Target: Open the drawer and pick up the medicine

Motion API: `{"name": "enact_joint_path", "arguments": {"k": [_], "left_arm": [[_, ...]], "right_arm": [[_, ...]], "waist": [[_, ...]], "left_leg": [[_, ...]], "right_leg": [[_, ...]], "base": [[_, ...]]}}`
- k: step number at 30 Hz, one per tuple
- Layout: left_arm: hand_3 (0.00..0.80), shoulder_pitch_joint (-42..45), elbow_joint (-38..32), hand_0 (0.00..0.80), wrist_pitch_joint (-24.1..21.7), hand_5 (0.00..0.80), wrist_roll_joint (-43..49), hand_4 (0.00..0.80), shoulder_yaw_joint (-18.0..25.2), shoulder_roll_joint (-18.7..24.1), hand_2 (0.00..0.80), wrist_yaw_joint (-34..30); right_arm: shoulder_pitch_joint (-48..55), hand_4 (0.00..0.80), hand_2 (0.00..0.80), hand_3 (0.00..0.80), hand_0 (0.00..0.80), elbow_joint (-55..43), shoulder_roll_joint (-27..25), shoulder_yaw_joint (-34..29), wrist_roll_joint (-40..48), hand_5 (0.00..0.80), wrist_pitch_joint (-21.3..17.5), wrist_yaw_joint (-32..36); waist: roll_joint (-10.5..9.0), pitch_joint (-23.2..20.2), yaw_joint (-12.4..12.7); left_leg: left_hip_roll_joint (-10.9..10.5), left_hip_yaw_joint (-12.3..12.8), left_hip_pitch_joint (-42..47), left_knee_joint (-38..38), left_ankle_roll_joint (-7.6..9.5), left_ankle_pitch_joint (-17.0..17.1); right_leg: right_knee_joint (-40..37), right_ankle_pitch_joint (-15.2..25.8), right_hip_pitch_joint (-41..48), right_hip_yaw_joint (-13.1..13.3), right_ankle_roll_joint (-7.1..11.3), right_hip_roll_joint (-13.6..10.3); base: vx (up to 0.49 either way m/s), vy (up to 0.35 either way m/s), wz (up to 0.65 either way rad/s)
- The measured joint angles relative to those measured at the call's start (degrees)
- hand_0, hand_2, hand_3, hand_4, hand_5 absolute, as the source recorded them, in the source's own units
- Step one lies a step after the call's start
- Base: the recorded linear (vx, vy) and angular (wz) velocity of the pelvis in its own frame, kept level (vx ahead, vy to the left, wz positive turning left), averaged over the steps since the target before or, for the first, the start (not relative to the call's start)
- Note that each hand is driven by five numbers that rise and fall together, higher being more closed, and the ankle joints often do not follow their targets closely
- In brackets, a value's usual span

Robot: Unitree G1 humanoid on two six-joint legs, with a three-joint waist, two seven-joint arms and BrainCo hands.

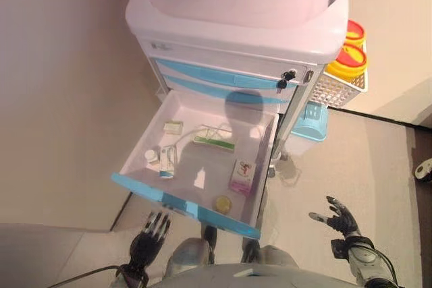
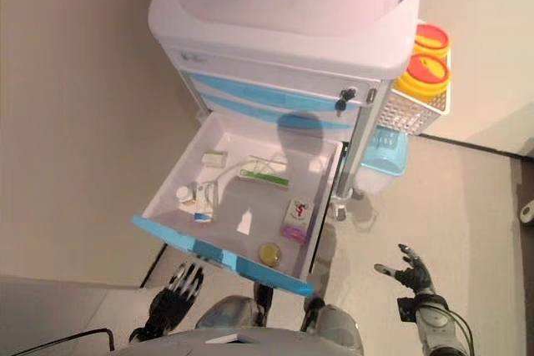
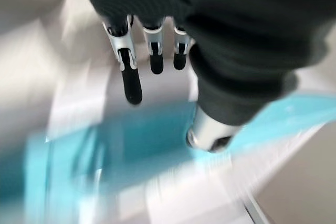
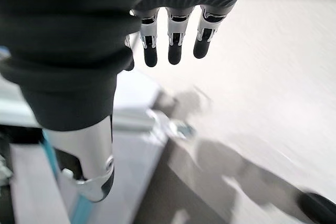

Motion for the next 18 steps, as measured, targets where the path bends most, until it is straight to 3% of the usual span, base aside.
{"name": "enact_joint_path", "arguments": {"k": [4,7,9,14,18], "left_arm": [[0.000,3.0,-0.2,0.000,-8.5,0.000,20.6,0.000,-3.6,2.4,0.000,15.2],[0.000,4.5,-0.3,0.000,-10.5,0.000,38.4,0.000,-11.1,5.1,0.000,23.3],[0.000,4.6,-0.3,0.000,-10.0,0.000,46.1,0.000,-15.1,6.1,0.000,25.0],[0.000,2.1,-0.1,0.000,-8.5,0.000,51.1,0.000,-15.8,6.0,0.000,24.7],[0.000,0.8,0.3,0.000,-7.3,0.000,50.9,0.000,-15.6,6.0,0.000,24.1]], "right_arm": [[1.6,0.000,0.000,0.000,0.000,-15.0,-3.3,-0.2,-4.4,0.000,1.0,-7.5],[1.4,0.000,0.000,0.000,0.000,-27.0,-6.4,-0.2,-9.1,0.000,1.4,-10.3],[-0.8,0.000,0.000,0.000,0.000,-32.6,-8.8,0.2,-14.1,0.000,1.3,-10.7],[-6.9,0.000,0.000,0.000,0.000,-40.4,-13.7,1.8,-23.4,0.000,-0.2,-10.6],[-10.3,0.000,0.000,0.000,0.000,-46.9,-18.5,7.7,-31.6,0.000,-4.2,-7.0]], "waist": [[-0.66,-0.3,-1.1],[-1.63,-0.6,-2.3],[-1.96,-1.1,-3.0],[-1.84,-1.7,-3.9],[-1.49,-2.0,-3.2]], "left_leg": [[-0.1,0.5,0.8,-0.6,0.32,0.2],[-0.1,1.4,1.2,-0.8,0.56,0.0],[0.0,2.3,1.5,-1.7,0.86,0.2],[0.1,3.5,1.9,-3.0,1.89,0.6],[0.0,3.3,1.8,-3.8,2.33,0.8]], "right_leg": [[0.2,0.0,-0.2,0.9,0.06,0.0],[0.2,0.2,-0.5,3.1,0.21,0.5],[0.0,0.7,-1.2,4.8,0.31,0.8],[-2.3,2.6,-0.6,6.3,0.96,1.1],[-4.2,3.5,0.2,6.0,1.42,1.1]], "base": [[-0.002,0.082,-0.08],[-0.023,0.094,-0.16],[-0.033,0.080,-0.30],[-0.034,0.022,-0.18],[-0.045,-0.027,0.04]]}}
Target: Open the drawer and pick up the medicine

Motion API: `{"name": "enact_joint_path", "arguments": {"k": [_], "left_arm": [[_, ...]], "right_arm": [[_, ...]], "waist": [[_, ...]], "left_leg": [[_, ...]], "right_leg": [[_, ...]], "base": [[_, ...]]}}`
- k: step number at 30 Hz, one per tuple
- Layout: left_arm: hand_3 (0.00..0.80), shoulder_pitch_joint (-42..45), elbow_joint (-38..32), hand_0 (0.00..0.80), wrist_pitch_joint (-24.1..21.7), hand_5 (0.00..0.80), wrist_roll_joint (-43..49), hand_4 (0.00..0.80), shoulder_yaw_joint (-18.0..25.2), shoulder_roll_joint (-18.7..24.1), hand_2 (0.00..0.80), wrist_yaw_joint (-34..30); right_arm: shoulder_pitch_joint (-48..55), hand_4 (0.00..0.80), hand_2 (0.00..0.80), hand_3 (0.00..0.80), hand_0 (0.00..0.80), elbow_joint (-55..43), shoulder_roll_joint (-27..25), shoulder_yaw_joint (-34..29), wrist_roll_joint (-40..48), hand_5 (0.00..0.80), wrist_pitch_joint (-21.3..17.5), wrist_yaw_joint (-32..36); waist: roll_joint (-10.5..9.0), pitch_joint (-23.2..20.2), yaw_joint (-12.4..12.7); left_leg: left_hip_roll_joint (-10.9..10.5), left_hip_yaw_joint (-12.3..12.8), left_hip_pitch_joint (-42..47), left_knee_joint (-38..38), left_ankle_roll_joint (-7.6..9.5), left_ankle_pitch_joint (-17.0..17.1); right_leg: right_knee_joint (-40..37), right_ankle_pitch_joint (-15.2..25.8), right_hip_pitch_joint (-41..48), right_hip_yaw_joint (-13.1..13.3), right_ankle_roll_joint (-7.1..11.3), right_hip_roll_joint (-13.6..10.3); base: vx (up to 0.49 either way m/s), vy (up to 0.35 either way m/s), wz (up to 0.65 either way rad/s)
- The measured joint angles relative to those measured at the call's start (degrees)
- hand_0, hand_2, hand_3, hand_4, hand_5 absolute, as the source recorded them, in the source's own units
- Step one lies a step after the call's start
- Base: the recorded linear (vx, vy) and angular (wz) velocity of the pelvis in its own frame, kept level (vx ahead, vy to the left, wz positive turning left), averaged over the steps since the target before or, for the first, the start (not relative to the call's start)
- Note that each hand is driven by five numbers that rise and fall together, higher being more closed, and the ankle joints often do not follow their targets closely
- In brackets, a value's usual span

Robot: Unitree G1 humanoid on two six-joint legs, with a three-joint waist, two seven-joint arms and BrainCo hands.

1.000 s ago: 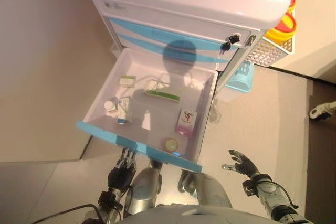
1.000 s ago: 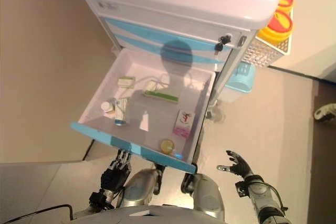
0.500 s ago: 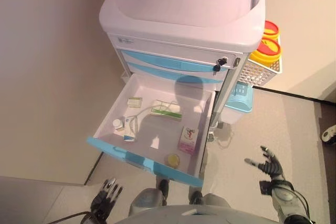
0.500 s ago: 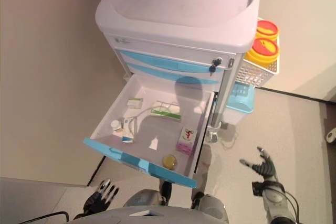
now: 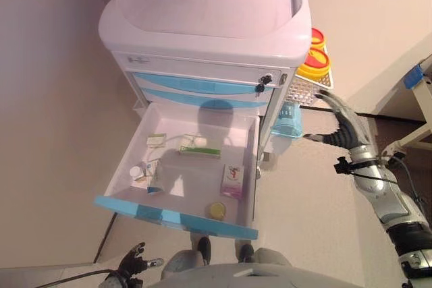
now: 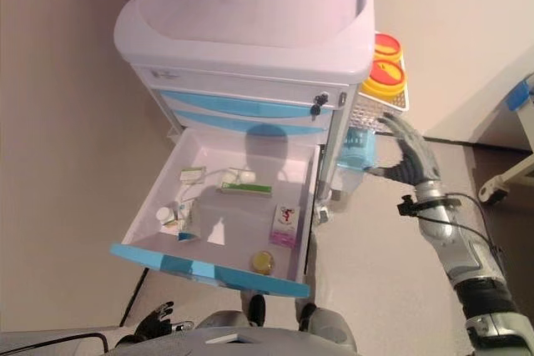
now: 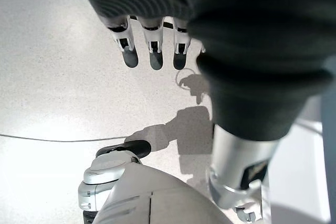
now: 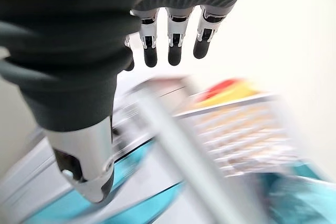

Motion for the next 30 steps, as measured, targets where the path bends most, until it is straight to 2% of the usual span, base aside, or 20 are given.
{"name": "enact_joint_path", "arguments": {"k": [4,10,18,25,30], "left_arm": [[0.000,0.0,0.2,0.000,0.0,0.000,-0.6,0.000,0.3,-0.1,0.000,-0.9],[0.000,0.7,0.1,0.000,0.8,0.000,-0.5,0.000,0.3,-1.4,0.000,-1.0],[0.000,1.4,0.2,0.000,2.4,0.000,0.3,0.000,0.3,-1.5,0.000,-0.5],[0.000,0.2,-0.6,0.000,2.0,0.000,1.8,0.000,-0.1,-1.5,0.000,-0.7],[0.000,0.1,-0.5,0.000,2.0,0.000,3.1,0.000,-0.2,-1.5,0.000,-0.6]], "right_arm": [[-5.1,0.000,0.000,0.000,0.000,-3.9,-3.6,7.0,-7.4,0.000,-5.1,3.6],[-13.2,0.000,0.000,0.000,0.000,-1.8,-3.3,18.0,-13.0,0.000,-6.7,6.1],[-14.3,0.000,0.000,0.000,0.000,8.3,-0.1,26.4,-20.2,0.000,-5.4,8.5],[-14.2,0.000,0.000,0.000,0.000,14.7,2.0,28.7,-27.1,0.000,-3.5,8.1],[-14.1,0.000,0.000,0.000,0.000,19.4,3.5,28.9,-31.6,0.000,-3.3,7.5]], "waist": [[0.21,-0.1,2.2],[0.50,-0.4,6.0],[0.08,-0.7,8.5],[-0.33,-0.9,10.2],[-0.38,-0.9,11.6]], "left_leg": [[0.0,-1.9,-0.2,0.0,-0.16,0.2],[-0.1,-3.7,-0.8,-0.1,-0.63,0.6],[-0.6,-5.9,-0.1,-1.8,-0.54,1.9],[-0.8,-8.4,-0.8,-1.9,-0.93,2.5],[-0.8,-9.2,-1.1,-2.0,-1.01,2.8]], "right_leg": [[-1.7,0.4,1.3,-1.9,0.05,0.2],[-3.0,0.4,2.1,-4.2,-0.01,0.4],[-4.7,0.4,4.0,-6.2,0.05,0.3],[-5.7,0.3,5.0,-9.3,0.16,0.3],[-5.7,0.2,4.9,-10.1,0.30,0.3]], "base": [[-0.039,-0.048,0.24],[-0.016,-0.026,0.26],[0.001,-0.032,0.21],[-0.010,-0.052,0.22],[-0.009,-0.016,0.09]]}}
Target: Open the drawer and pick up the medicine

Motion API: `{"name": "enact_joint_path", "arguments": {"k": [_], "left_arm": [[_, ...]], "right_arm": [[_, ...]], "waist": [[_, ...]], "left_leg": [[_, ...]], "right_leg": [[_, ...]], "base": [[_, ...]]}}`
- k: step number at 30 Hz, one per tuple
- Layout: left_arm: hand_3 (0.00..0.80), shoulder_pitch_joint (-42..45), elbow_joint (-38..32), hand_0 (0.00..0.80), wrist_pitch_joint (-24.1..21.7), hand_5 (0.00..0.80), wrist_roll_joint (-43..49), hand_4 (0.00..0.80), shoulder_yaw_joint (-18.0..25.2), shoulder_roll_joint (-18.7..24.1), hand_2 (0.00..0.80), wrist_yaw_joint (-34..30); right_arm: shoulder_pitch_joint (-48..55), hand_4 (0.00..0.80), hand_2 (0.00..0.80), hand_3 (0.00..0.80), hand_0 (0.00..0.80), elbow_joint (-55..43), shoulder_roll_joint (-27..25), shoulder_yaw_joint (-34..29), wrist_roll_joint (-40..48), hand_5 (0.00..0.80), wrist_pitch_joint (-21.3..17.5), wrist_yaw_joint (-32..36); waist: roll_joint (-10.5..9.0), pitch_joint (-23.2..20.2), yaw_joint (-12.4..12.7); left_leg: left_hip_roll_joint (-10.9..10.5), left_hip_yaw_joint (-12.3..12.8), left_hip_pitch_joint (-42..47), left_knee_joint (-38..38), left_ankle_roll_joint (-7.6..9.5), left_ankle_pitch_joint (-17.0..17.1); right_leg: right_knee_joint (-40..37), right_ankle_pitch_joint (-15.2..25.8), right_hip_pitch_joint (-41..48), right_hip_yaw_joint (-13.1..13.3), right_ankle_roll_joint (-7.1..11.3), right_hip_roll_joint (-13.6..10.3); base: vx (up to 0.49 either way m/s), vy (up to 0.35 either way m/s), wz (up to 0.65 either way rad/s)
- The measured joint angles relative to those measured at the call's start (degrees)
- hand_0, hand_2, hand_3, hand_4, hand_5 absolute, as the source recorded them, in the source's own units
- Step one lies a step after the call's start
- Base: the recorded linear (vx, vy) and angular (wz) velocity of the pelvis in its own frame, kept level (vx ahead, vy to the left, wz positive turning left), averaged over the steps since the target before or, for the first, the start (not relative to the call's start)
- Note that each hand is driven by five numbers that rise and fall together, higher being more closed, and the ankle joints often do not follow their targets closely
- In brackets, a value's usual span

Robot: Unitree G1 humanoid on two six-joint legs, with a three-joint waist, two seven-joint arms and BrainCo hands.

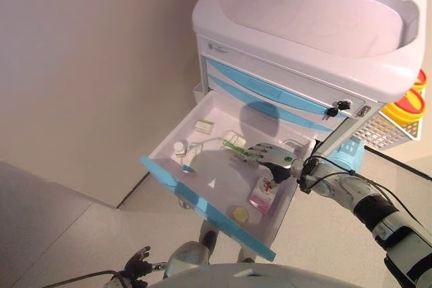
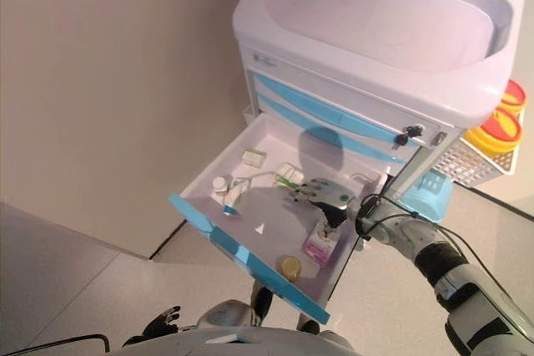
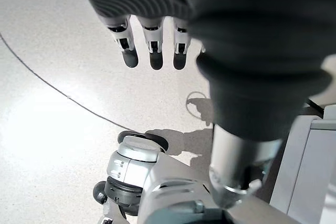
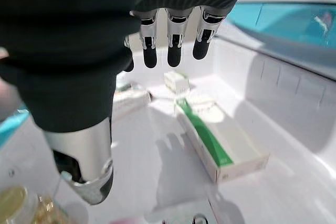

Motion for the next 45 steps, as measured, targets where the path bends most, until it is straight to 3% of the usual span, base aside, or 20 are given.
{"name": "enact_joint_path", "arguments": {"k": [18,27,45], "left_arm": [[0.000,-0.3,0.9,0.000,-2.4,0.000,3.3,0.000,-1.1,0.5,0.000,0.0],[0.000,-0.8,1.3,0.000,-2.6,0.000,3.3,0.000,-1.4,0.3,0.000,0.0],[0.000,-1.2,1.7,0.000,-3.6,0.000,3.6,0.000,-2.2,-0.2,0.000,0.0]], "right_arm": [[3.8,0.000,0.000,0.000,0.000,4.6,2.7,4.2,-6.1,0.000,-8.2,-3.9],[4.3,0.000,0.000,0.000,0.000,6.5,4.8,4.3,-8.9,0.000,-6.0,-7.0],[5.2,0.000,0.000,0.000,0.000,7.3,7.6,6.6,-10.9,0.000,-1.6,-5.9]], "waist": [[-0.62,0.0,1.3],[-0.11,0.6,1.3],[0.79,1.3,1.7]], "left_leg": [[-0.3,-0.8,-1.2,-1.0,0.08,0.9],[-0.3,-1.0,-1.4,-1.0,0.03,0.9],[-0.6,-2.3,-1.7,-1.7,-0.20,1.2]], "right_leg": [[1.2,-0.7,-1.7,-0.9,0.16,-0.7],[1.1,-0.8,-1.8,-1.1,0.24,-0.8],[1.0,-1.1,-2.0,-2.0,0.30,-0.8]], "base": [[0.014,-0.012,0.03],[-0.010,0.014,0.00],[0.010,0.003,0.03]]}}
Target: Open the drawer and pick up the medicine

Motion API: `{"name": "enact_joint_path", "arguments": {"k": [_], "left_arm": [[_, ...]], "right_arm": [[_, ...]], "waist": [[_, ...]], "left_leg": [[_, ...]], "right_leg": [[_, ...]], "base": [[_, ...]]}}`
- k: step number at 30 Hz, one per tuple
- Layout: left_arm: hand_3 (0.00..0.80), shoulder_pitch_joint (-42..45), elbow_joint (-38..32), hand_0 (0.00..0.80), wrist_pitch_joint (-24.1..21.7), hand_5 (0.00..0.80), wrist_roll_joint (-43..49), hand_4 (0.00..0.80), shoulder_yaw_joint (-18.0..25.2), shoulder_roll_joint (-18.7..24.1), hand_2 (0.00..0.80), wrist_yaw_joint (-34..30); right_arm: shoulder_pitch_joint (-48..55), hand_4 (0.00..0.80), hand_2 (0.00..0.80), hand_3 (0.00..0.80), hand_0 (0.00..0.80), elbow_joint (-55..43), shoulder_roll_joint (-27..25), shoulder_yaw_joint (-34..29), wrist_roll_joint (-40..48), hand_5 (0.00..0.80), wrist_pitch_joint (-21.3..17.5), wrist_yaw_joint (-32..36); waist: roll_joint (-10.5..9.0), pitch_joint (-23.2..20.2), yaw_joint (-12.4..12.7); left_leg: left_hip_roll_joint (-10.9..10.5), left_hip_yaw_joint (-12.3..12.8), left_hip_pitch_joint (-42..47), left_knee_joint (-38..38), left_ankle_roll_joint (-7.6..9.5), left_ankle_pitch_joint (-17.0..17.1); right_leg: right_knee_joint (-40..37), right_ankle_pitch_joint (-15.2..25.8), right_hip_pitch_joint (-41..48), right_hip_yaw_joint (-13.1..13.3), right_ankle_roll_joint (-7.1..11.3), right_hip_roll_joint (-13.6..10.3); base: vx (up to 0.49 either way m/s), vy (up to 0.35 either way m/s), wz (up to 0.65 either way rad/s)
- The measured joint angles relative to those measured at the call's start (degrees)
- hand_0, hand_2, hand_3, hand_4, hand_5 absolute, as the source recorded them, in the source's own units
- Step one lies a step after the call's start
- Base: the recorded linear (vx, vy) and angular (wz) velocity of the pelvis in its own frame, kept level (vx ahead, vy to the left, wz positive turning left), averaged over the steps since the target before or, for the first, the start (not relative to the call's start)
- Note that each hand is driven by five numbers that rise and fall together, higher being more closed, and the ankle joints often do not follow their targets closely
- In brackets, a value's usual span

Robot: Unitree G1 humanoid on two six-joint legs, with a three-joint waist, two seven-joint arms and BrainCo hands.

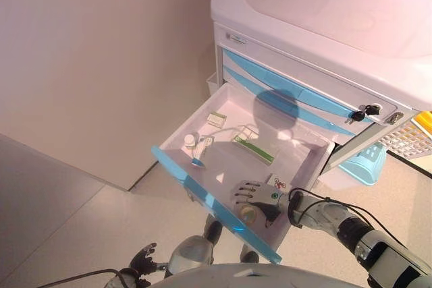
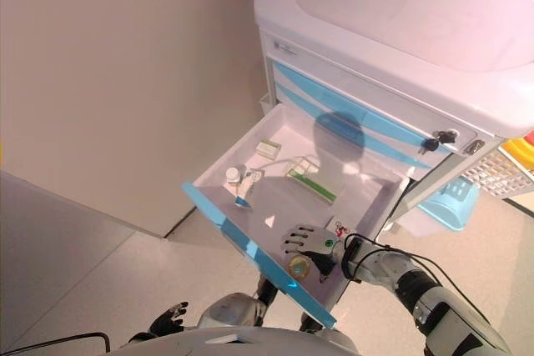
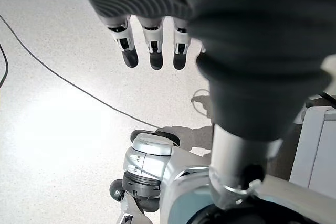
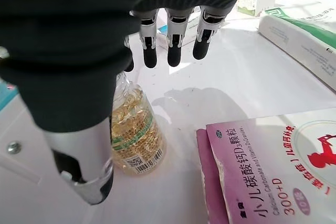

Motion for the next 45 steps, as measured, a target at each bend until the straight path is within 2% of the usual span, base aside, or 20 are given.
{"name": "enact_joint_path", "arguments": {"k": [17,30,31,32,33,45], "left_arm": [[0.000,0.0,0.1,0.000,-0.2,0.000,0.3,0.000,0.0,0.0,0.000,-0.1],[0.000,-0.1,0.2,0.000,-0.2,0.000,1.4,0.000,0.0,0.0,0.000,-0.1],[0.000,-0.1,0.2,0.000,-0.2,0.000,1.5,0.000,0.0,0.0,0.000,-0.1],[0.000,-0.1,0.2,0.000,-0.2,0.000,1.6,0.000,0.0,0.0,0.000,-0.1],[0.000,-0.1,0.2,0.000,-0.2,0.000,1.7,0.000,0.0,0.0,0.000,-0.1],[0.000,-0.1,0.2,0.000,-0.2,0.000,1.9,0.000,0.0,0.0,0.000,-0.1]], "right_arm": [[0.0,0.000,0.000,0.000,0.000,0.0,0.7,0.3,0.0,0.000,0.9,-0.8],[0.0,0.000,0.000,0.000,0.000,0.0,0.9,2.2,0.2,0.000,0.1,0.7],[-0.1,0.060,0.060,0.060,0.060,0.0,0.9,2.2,0.3,0.060,0.1,0.8],[-0.1,0.508,0.508,0.508,0.508,0.0,0.9,2.2,0.3,0.508,0.2,0.8],[0.0,0.787,0.787,0.787,0.787,0.0,0.9,2.2,0.3,0.787,0.4,0.8],[0.0,0.800,0.800,0.800,0.800,0.0,1.2,2.2,0.3,0.800,1.5,1.1]], "waist": [[0.52,0.9,0.5],[0.18,1.1,1.4],[0.12,1.2,1.5],[0.03,1.2,1.5],[-0.06,1.3,1.5],[-0.12,1.3,1.5]], "left_leg": [[-0.1,-0.5,-0.1,-0.1,0.15,0.1],[-0.2,-1.0,0.3,-0.1,0.15,0.1],[-0.2,-1.1,0.4,-0.1,0.15,0.1],[-0.2,-1.1,0.4,-0.1,0.14,0.1],[-0.2,-1.1,0.4,-0.1,0.14,0.1],[-0.2,-1.1,0.4,-0.1,0.15,0.1]], "right_leg": [[0.0,0.0,0.1,-0.3,0.04,0.0],[-0.5,0.0,0.8,-0.7,0.07,0.0],[-0.6,0.0,0.9,-0.8,0.08,0.0],[-0.7,0.0,0.9,-0.8,0.09,0.1],[-0.7,0.0,0.9,-0.8,0.08,0.1],[-0.8,0.0,1.0,-0.8,0.08,0.1]], "base": [[0.000,0.000,0.00],[0.001,0.000,0.00],[0.000,0.000,0.00],[0.000,0.000,0.00],[0.000,0.000,0.00],[0.000,0.000,0.00]]}}
